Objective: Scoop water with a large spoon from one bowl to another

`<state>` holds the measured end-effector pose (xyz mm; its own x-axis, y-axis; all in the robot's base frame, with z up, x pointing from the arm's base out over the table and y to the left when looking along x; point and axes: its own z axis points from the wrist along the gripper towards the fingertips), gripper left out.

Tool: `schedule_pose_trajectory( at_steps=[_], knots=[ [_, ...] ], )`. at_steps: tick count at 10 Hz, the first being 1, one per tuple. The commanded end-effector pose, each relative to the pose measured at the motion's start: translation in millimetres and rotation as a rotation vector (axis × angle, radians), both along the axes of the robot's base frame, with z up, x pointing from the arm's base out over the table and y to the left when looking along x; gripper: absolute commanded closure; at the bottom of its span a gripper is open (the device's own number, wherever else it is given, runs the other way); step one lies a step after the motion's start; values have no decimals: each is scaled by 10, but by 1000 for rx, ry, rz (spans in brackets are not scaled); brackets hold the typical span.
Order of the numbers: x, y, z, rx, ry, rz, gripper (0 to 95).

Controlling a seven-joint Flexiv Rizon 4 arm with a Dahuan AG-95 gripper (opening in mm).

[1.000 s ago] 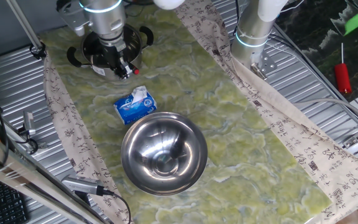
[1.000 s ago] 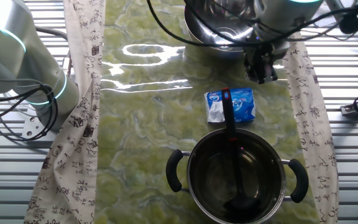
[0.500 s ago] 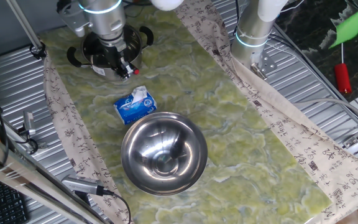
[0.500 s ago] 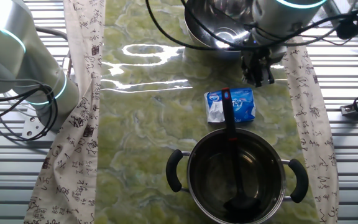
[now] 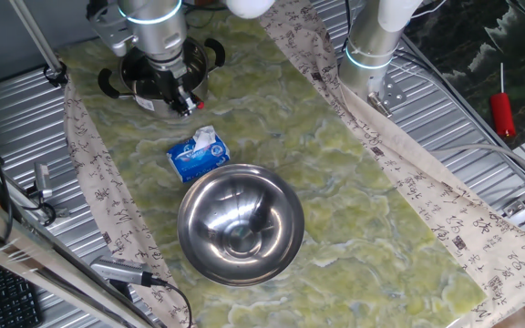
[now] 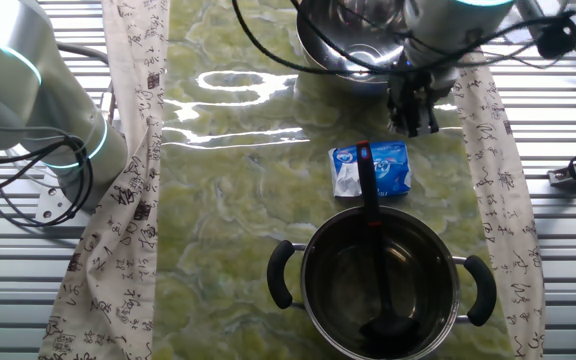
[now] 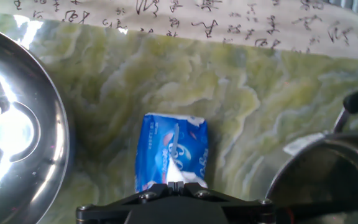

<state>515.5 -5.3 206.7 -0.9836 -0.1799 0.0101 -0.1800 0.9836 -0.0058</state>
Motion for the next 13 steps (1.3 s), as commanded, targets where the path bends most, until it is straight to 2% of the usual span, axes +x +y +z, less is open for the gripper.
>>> schedule_pose_trajectory(
  at_steps=[1, 3, 4, 5, 7, 9, 10, 13],
  knots=[
    [-43, 16, 21, -28, 6, -27, 950],
    [-94, 28, 51, -34, 6, -45, 950],
    [-133, 50, 90, -55, 7, -65, 950],
    [-162, 61, 110, -87, 6, -76, 950],
    [-193, 56, 105, -125, 1, -113, 950],
    [-210, 50, 95, -211, -11, -141, 950],
    [-210, 50, 95, -241, -8, -147, 950],
    [-234, 40, 79, -300, -11, -153, 950]
  ],
)
